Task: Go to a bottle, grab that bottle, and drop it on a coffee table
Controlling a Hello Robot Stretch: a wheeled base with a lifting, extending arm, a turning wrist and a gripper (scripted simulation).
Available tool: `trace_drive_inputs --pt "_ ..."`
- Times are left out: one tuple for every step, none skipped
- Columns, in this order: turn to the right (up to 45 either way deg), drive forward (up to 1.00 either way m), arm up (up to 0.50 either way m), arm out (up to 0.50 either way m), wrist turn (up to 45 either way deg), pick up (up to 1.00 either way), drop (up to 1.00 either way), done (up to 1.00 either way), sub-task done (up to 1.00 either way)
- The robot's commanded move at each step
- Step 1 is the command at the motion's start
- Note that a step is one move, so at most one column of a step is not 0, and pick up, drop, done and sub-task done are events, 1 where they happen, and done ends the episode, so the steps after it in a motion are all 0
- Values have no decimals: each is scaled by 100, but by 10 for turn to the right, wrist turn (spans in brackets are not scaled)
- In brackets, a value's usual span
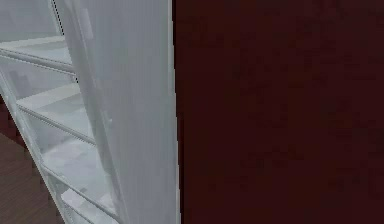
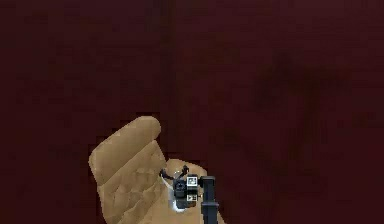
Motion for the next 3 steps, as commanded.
trace_drive_inputs --pt "0 0 -30 0 0 0 0 0 0" --pt "0 0 0 0 0 100 0 0 0" --pt "0 0 10 0 0 0 0 0 0"
